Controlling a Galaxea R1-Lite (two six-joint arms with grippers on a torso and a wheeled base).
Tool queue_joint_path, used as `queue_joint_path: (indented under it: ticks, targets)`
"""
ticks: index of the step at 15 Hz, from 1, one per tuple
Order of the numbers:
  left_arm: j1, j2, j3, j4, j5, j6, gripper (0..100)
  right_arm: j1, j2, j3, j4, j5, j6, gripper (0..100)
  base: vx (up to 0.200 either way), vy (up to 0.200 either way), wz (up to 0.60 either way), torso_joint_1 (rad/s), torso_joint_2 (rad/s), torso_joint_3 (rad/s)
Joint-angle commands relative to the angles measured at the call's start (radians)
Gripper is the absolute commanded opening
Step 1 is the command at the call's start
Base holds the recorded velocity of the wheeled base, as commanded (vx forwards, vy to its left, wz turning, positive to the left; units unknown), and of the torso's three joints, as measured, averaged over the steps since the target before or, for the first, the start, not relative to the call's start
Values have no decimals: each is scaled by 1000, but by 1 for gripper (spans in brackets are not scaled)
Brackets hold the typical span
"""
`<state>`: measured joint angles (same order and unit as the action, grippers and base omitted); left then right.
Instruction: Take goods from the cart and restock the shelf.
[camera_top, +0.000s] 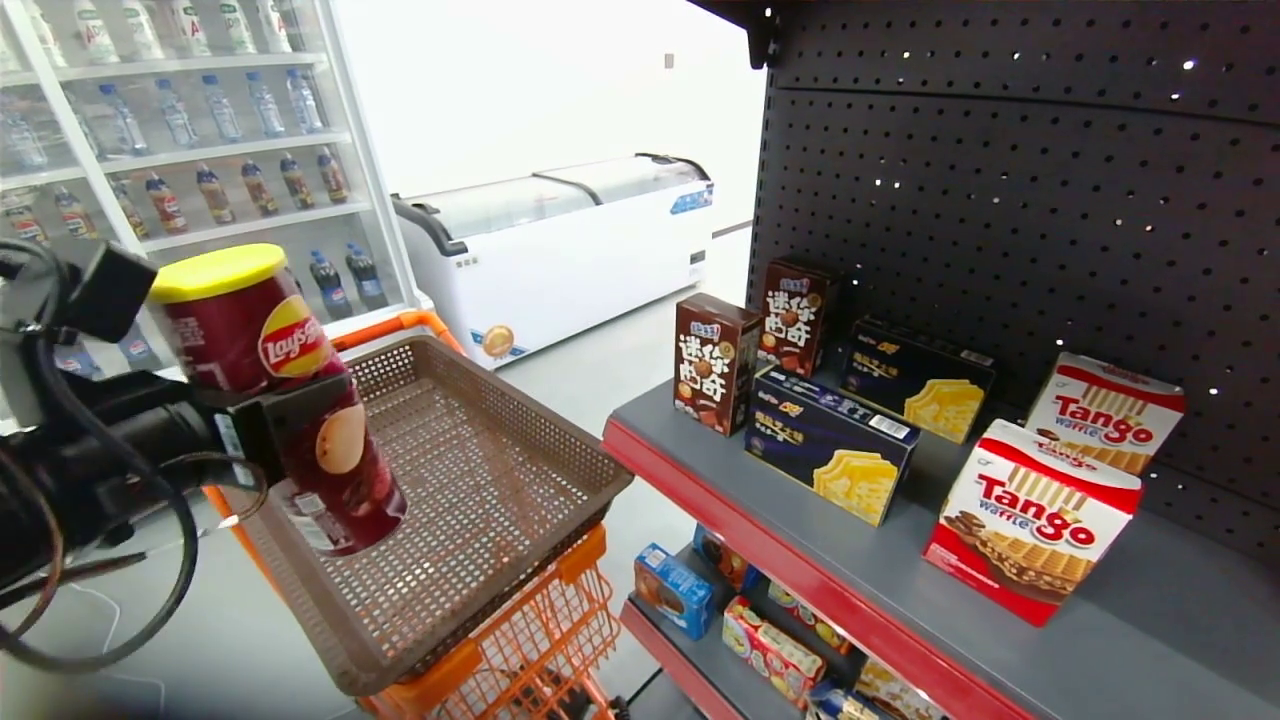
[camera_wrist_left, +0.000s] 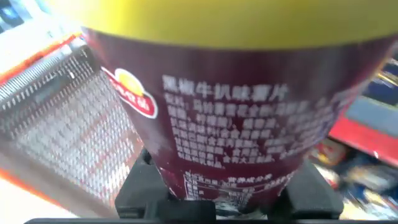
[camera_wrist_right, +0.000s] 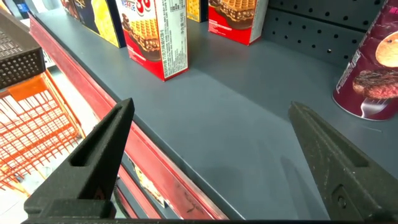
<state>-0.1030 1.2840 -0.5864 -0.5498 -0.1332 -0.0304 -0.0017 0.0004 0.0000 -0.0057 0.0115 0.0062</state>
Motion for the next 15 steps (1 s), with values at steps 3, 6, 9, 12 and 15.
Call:
queue_joint_path:
  ticks: [3,6,9,12,15]
  targets:
    - [-3,-196,109,65,-3,46,0,0,0,0,0,1,0,100,0,0,0,0,0,0]
    - [-3,-210,178,65,-6,64,0,0,0,0,0,1,0,100,0,0,0,0,0,0]
    - [-7,-207,209,67,-3,76,0,0,0,0,0,1,0,100,0,0,0,0,0,0]
    - [-18,-212,257,68,-86,80,0,0,0,0,0,1,0,100,0,0,0,0,0,0]
    - [-35,-218,287,56,-181,98,0,0,0,0,0,1,0,100,0,0,0,0,0,0]
